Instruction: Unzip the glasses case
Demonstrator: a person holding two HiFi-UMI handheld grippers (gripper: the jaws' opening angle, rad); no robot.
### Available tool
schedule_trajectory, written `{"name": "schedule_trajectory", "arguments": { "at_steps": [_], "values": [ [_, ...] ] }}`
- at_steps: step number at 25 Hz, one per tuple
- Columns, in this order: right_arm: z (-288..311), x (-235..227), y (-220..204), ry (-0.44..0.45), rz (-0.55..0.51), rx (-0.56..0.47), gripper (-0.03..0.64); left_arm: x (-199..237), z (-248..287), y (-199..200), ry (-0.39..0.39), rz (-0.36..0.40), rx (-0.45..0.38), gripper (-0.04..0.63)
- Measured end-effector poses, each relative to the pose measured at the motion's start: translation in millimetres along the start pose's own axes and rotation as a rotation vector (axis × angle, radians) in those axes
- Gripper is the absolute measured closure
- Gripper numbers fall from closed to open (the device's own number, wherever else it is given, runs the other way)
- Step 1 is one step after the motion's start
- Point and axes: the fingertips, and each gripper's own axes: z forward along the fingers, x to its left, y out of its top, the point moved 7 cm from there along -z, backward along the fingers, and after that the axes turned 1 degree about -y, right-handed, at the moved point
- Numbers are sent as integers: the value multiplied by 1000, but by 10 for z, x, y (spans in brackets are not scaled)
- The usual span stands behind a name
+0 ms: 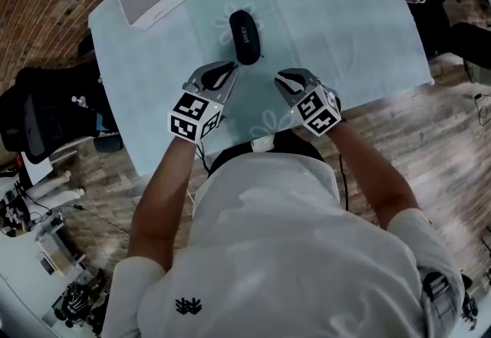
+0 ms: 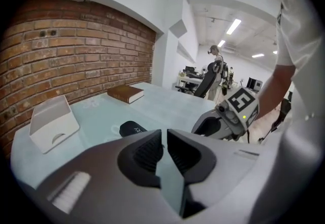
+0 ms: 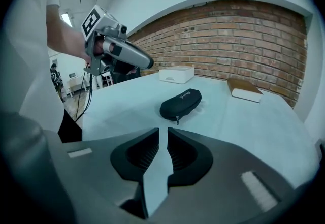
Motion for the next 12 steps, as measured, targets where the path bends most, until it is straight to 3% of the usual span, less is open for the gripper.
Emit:
{"name": "schedule_trajectory", "arguments": {
  "at_steps": [12],
  "values": [
    [704,-233,70,27,-131,78,566,554,774,20,-2,41,113,535]
  ]
}}
